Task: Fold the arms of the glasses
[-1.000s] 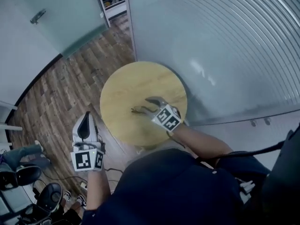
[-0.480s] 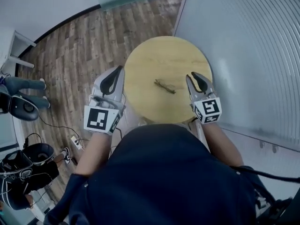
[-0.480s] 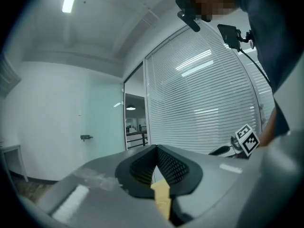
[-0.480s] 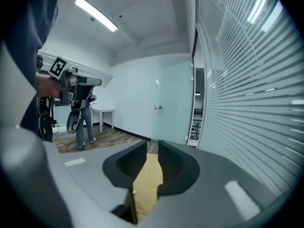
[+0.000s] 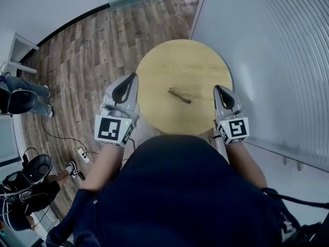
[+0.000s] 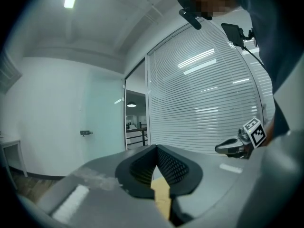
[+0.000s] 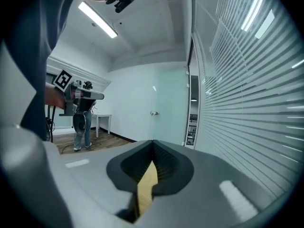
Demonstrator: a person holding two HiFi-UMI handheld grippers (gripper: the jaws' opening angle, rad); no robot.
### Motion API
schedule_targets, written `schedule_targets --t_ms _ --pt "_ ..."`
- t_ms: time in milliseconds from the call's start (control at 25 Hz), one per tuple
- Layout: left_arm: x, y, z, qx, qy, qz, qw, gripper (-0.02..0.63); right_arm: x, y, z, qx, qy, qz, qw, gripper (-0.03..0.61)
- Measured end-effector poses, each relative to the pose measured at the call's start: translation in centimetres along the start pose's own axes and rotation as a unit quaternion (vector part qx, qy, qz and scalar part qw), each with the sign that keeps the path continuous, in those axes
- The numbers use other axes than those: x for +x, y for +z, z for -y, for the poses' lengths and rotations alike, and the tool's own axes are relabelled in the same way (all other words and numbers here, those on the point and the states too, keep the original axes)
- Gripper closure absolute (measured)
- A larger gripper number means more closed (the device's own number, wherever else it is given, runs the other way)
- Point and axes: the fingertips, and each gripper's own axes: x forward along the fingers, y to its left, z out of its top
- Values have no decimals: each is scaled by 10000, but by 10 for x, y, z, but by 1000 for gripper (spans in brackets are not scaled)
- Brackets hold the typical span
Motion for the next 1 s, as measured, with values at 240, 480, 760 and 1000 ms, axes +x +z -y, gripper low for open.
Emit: schedule_targets --t_ms 240,480,760,1000 --pt "4 -7 7 19 -41 -68 10000 612 5 -16 -4 196 68 -25 9998 569" --pt "-9 -23 9 -7 36 -188 9998 612 16 -45 -27 123 441 -375 9982 569" --pt "-5 -70 6 -135 296 -528 9981 612 83 -140 -65 332 1474 -1168 9816 512" --pt "8 -78 -37 -360 632 -782 9943 612 141 -210 -89 289 2019 -2251 9527 500"
